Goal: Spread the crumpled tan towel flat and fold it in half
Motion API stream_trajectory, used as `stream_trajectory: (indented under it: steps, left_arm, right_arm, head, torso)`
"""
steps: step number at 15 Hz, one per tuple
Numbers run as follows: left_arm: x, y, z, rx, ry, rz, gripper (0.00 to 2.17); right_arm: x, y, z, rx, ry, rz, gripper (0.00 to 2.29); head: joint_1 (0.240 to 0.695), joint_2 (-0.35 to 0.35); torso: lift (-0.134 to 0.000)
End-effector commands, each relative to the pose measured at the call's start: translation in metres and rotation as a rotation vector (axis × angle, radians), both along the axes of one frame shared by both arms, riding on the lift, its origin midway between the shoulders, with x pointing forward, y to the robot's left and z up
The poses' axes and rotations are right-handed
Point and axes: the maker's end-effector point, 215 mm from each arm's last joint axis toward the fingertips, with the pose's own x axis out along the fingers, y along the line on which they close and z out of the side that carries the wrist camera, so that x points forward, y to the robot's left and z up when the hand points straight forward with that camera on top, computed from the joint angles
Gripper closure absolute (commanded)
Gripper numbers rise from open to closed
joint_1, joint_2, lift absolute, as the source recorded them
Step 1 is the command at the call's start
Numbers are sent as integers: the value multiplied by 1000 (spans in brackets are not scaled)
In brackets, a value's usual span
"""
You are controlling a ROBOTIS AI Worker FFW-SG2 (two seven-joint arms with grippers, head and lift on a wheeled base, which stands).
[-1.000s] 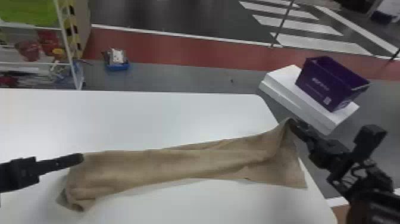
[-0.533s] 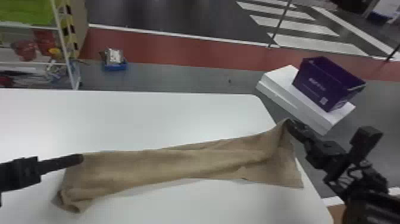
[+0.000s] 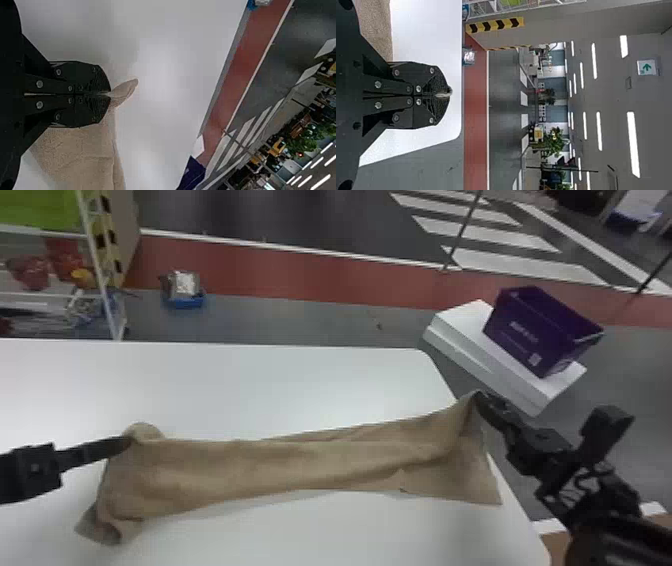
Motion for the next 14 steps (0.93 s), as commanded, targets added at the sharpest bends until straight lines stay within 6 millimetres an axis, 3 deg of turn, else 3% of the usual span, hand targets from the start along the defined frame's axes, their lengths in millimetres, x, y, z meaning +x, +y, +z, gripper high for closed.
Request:
stream_trajectory:
  steps: [1, 3, 5, 9, 11, 13, 14]
  left_arm:
    - [0, 10, 40, -72, -116, 16, 1450]
    - [-25, 22, 50, -154, -121, -3, 1450]
    - [-56, 37, 40, -157, -96, 5, 1450]
    - [-109, 24, 29, -198, -61, -94, 1447]
    - [-131, 7, 12, -230, 25, -133, 1443]
    - [-146, 1, -11, -174, 99, -144, 1254]
    - [-151, 1, -26, -122, 133, -144, 954]
  right_arm:
    - [-3, 2, 3, 0, -8, 4, 2128]
    - [-3, 1, 3, -2, -8, 3, 2128]
    - [-5, -6, 1, -5, -5, -8, 2128]
    - [-7, -5, 0, 2, -8, -5, 2128]
    - [-7, -2, 1, 4, -11, -1, 2128]
    - [-9, -3, 2, 0, -11, -2, 2128]
    - [-10, -4, 3, -2, -13, -4, 2128]
  head:
    - [695, -302]
    - [695, -297]
    - [695, -295]
    - [695, -312]
    - [695, -324]
    - [695, -337]
    - [695, -350]
  torso:
    - [-124]
    - [-124]
    - [-124]
    - [-124]
    - [-124]
    - [-124]
    - [-124]
